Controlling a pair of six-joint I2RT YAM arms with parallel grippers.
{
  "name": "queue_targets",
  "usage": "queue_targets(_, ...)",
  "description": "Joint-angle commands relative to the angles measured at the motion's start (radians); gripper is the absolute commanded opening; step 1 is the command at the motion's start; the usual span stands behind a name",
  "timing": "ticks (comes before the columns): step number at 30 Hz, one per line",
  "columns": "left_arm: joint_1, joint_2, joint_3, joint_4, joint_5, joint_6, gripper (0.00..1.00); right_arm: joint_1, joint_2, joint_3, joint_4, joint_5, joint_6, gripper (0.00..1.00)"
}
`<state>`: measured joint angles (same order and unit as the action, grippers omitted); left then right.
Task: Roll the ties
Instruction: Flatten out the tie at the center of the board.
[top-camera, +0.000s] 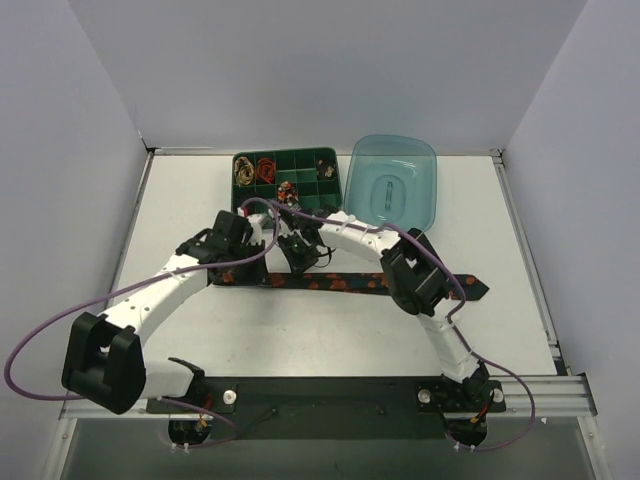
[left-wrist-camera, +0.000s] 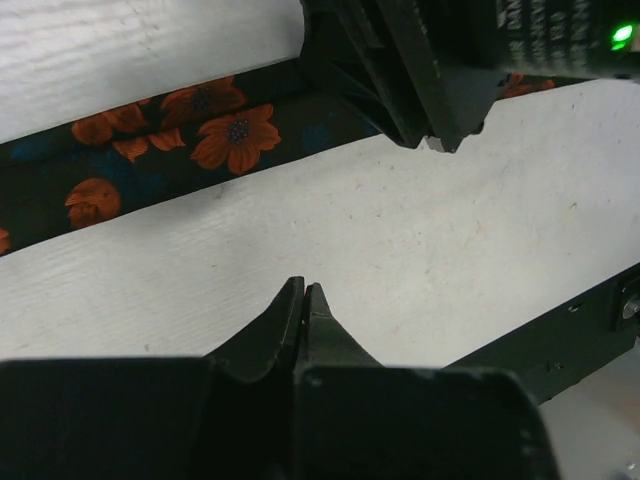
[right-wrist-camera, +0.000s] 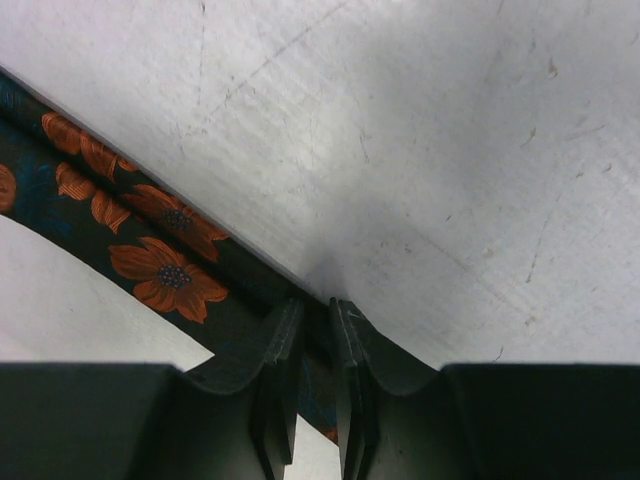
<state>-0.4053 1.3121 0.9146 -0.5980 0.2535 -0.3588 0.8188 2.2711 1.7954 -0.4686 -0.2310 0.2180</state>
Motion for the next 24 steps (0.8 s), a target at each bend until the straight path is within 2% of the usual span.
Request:
queue_targets(1, -0.049, -0.016, -0.075, 0.125, 0.023, -0.087, 0.00, 0.005, -0.044, -0.071, -0.093, -0.024, 0.020, 0.19)
queue_targets(6, -0.139, 0.007, -0.158, 0.246, 0.011, -0.149, 0.00, -0.017, -0.093, -0.010, -0.091, -0.031, 0.044, 0.20)
queue_targets(10, -0.161, 0.061, -0.181, 0.308, -0.006, -0.173, 0.00, -0.038, -0.101, 0.048, -0.093, -0.042, 0.060, 0.21)
queue_targets(17, -0.161, 0.183, -0.146, 0.343, -0.057, -0.137, 0.00, -0.046, -0.022, 0.070, -0.091, -0.028, 0.061, 0.21)
queue_targets(24, -0.161, 0.289, -0.080, 0.343, -0.086, -0.101, 0.00, -0.038, 0.021, -0.011, -0.088, -0.056, 0.066, 0.17)
